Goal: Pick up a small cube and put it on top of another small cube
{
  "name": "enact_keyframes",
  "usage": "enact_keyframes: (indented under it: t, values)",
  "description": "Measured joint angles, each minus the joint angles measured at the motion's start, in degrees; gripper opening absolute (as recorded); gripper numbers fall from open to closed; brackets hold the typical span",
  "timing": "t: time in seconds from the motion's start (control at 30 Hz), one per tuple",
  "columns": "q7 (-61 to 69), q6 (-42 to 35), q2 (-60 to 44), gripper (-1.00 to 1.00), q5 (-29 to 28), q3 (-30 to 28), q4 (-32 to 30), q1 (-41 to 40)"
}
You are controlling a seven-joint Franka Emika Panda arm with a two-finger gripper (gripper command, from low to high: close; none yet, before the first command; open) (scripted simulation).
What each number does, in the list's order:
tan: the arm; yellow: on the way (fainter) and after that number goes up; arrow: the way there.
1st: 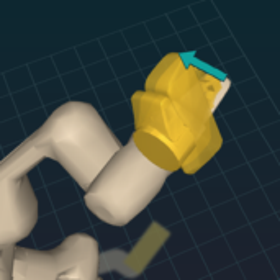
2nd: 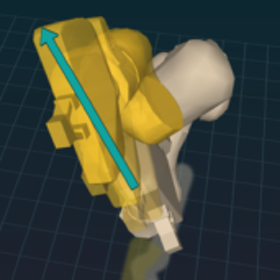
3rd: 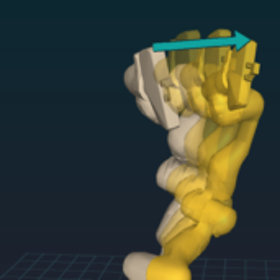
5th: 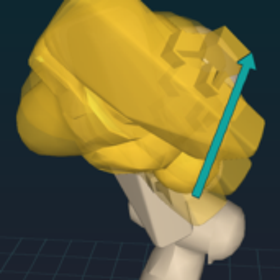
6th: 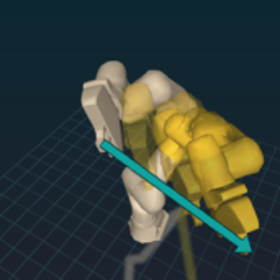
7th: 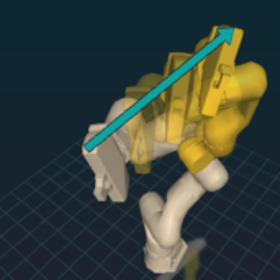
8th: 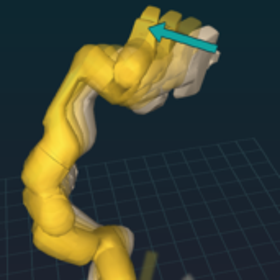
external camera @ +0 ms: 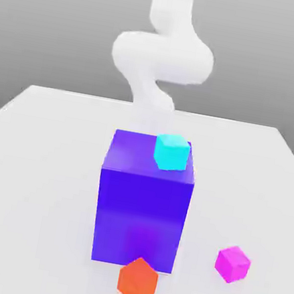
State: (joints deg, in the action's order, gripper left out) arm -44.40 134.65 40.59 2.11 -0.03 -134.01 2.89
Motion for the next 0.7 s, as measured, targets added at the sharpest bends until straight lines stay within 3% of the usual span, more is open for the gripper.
enact_keyframes:
  t: [0.43, 0.57, 0.7]
  values:
    - [4.8, 14.9, -27.5, 0.0, 7.3, 5.9, -11.6, 12.0]
    - [3.3, 19.8, -35.7, 0.0, 5.5, 9.0, -15.2, 14.4]
    - [-1.5, 24.6, -43.9, 0.0, -1.1, 10.0, -18.9, 18.0]
